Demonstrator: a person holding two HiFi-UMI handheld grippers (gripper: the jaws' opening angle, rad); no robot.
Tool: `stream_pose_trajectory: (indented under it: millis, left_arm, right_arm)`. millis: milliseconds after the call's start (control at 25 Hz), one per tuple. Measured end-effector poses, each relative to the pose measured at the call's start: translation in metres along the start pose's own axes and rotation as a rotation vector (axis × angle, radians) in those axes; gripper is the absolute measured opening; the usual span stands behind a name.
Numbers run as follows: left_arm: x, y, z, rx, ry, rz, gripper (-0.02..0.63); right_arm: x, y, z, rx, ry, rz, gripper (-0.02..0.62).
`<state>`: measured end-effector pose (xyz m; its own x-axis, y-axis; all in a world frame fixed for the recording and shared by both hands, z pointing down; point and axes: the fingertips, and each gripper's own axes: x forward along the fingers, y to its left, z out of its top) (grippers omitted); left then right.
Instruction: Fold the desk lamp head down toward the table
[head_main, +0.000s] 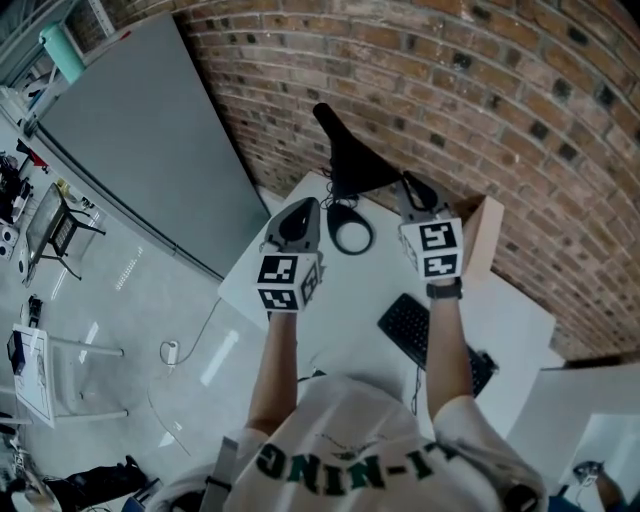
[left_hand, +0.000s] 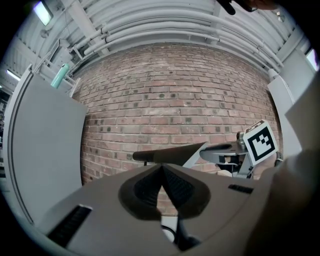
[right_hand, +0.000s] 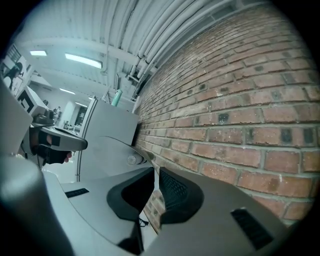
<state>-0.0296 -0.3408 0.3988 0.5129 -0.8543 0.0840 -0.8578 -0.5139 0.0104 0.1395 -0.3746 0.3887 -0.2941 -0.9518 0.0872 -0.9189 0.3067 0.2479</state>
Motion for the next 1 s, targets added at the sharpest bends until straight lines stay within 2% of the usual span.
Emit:
stream_pose_trajectory:
  millis: [1000]
  left_arm:
    - [0.001,-0.008,0.001,-0.026,-0.002,-0.013,0.000]
  right_arm:
    - [-0.003,0.001,-0.011,0.010,0.026,0.004,0.025]
